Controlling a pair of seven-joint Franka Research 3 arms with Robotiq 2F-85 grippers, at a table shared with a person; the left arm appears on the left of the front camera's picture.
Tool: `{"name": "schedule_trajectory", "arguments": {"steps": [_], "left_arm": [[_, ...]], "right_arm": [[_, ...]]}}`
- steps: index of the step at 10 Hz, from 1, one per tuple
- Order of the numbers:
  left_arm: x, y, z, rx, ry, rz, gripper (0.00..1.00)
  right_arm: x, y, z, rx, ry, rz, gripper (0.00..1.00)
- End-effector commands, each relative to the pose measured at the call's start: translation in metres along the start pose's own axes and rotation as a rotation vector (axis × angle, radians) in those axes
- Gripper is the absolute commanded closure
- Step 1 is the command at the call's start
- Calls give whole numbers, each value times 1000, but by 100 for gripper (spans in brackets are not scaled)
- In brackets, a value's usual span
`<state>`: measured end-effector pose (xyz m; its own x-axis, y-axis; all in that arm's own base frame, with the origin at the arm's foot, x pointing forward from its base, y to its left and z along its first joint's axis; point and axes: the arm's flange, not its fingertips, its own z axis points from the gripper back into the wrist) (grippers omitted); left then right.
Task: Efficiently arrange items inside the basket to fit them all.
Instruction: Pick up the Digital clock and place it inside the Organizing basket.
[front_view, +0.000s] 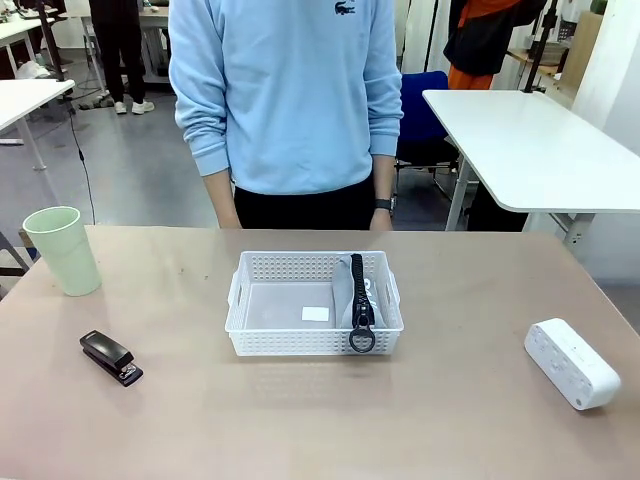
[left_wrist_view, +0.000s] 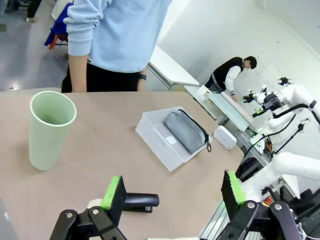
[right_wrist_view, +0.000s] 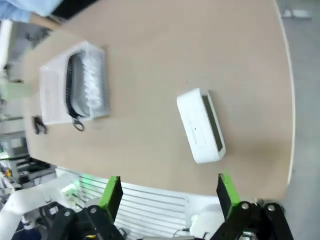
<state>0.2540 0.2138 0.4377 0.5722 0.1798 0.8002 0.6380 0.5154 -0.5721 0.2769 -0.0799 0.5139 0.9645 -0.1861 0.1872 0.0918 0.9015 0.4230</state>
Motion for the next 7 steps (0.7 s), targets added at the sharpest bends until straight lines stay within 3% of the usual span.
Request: {"name": "schedule_trajectory", "arguments": {"steps": [1, 2, 4, 5, 6, 7], "left_arm": [[2, 0, 0, -13, -22, -23, 0], [2, 0, 0, -13, -22, -23, 0], [2, 0, 0, -13, -22, -23, 0], [2, 0, 0, -13, -22, -23, 0], [2, 0, 0, -13, -22, -23, 0], [2, 0, 0, -13, -22, -23, 0]], "right_arm": [[-21, 29, -33, -147, 70, 15, 0], [-25, 43, -48, -228, 70, 18, 0], [-21, 54, -71, -246, 150, 35, 0], [-15, 55, -57, -245, 44, 36, 0], [-3, 65, -42, -229, 125, 46, 0], [-3, 65, -42, -229, 125, 46, 0]]}}
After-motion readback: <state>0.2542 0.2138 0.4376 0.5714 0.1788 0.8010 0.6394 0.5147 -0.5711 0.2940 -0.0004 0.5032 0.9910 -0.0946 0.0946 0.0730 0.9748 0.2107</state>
